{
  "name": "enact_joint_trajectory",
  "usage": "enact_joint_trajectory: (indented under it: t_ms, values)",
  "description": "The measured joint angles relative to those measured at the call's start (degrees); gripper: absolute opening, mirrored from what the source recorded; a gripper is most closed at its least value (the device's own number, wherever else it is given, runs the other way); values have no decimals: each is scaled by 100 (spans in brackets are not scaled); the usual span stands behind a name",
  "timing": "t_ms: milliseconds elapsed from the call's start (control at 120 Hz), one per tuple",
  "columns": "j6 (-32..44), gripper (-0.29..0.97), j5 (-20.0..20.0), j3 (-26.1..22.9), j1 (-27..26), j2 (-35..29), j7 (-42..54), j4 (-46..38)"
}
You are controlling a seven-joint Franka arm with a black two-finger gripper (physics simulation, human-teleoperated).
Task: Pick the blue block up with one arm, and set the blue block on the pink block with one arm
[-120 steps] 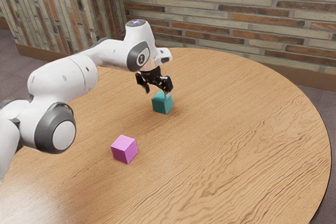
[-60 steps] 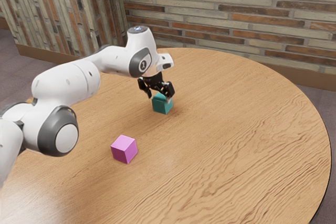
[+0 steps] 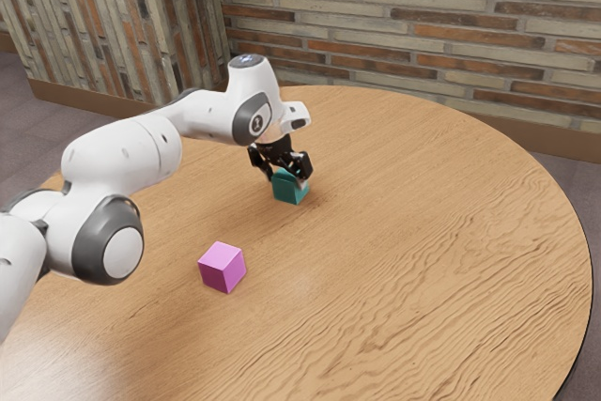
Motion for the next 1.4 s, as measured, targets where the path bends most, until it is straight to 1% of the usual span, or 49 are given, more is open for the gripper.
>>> enact_joint_trajectory:
  t_ms: [208, 333, 442, 583, 733, 783, 833, 958, 1058, 1258, 1400]
  values:
    - [3, 42, -51, -6, 5, -8, 2, -2]
    - [-2, 35, -53, -9, 10, -22, -9, -1]
    - [-15, 32, -54, -7, 44, -70, -26, -22]
    - [-106, 31, -43, 16, 57, -317, -53, -62]
    - [-337, 29, -22, 27, -20, -784, -82, -178]
    - [-361, 28, -26, 26, -8, -1148, -90, -621]
    - [-297, 28, -35, 21, 24, -1710, -97, -1410]
    - [133, 27, -57, 19, 3, -3560, -115, -3913]
    - [574, 26, -93, -14, -2, -4486, -133, -5321]
    - [1355, 26, -122, -191, 36, -5977, -188, -7288]
    - [1751, 25, -89, -361, 64, -6669, -235, -8271]
